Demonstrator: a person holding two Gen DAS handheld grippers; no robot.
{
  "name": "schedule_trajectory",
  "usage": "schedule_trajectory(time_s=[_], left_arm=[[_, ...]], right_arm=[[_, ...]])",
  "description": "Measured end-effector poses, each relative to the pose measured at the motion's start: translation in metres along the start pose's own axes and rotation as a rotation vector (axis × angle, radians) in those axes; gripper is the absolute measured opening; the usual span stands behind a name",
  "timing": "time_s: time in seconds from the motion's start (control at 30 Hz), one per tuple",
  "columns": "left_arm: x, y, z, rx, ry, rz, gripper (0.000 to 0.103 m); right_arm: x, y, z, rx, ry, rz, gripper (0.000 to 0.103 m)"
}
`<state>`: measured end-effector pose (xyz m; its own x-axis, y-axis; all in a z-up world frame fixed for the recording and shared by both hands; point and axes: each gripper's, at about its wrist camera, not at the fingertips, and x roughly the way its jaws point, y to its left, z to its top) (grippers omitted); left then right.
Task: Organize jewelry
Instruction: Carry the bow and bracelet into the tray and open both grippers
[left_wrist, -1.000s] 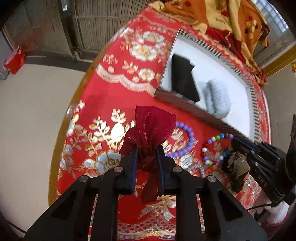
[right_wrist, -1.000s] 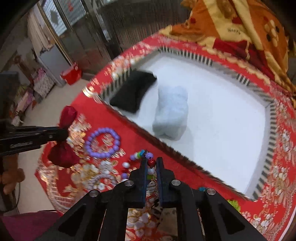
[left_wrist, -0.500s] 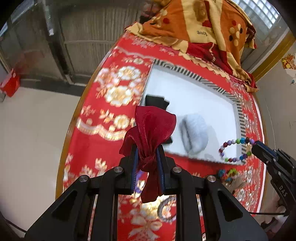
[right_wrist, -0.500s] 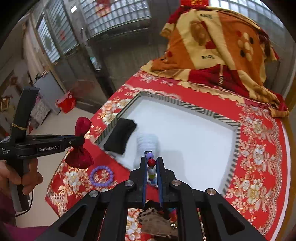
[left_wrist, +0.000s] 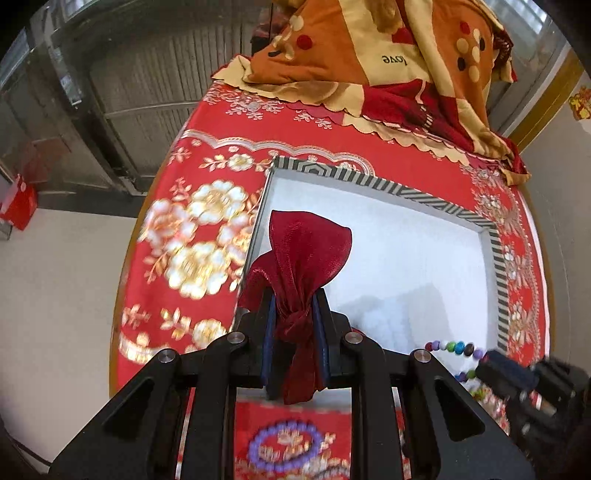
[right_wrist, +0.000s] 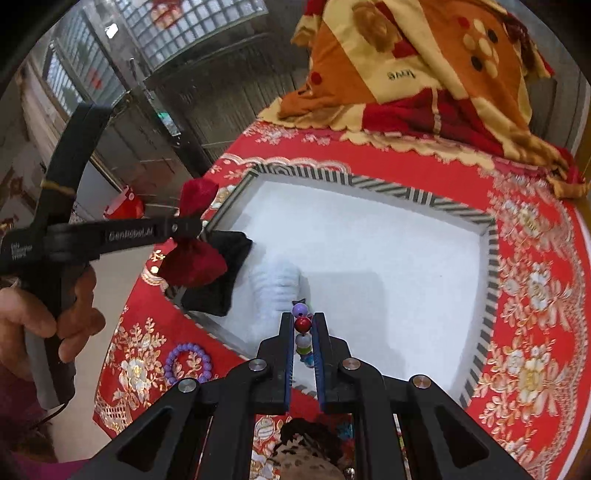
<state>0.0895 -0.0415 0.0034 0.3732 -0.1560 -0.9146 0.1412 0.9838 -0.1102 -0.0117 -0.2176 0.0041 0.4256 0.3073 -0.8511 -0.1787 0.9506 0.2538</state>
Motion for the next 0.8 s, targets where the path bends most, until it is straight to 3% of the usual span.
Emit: schedule_trajectory(time_s=[0.33,0.7,0.77,0.8], left_arm=[[0.053,-0.010,0.041,0.014,0.044,0.031,0.018],[0.090,-0.016,0.056,0.024,0.082,0.052,0.018],[0.093,-0.017,0.056,0.028,0.085,0.054,0.019],[0.095,-0.018,0.056,0.031,0.085,0.056,0.019]], right_arm=[[0.046,-0.067,0.007,0.162,0.100,-0.103,0.009],[0.065,-0.065,0.005,0.158,0.153,-0.110,0.009],[0.063,-0.065,0.005,0.166,0.146,-0.114,0.015],[0.060,-0.065,0.005,0.169,0.141,-0.113,0.028]])
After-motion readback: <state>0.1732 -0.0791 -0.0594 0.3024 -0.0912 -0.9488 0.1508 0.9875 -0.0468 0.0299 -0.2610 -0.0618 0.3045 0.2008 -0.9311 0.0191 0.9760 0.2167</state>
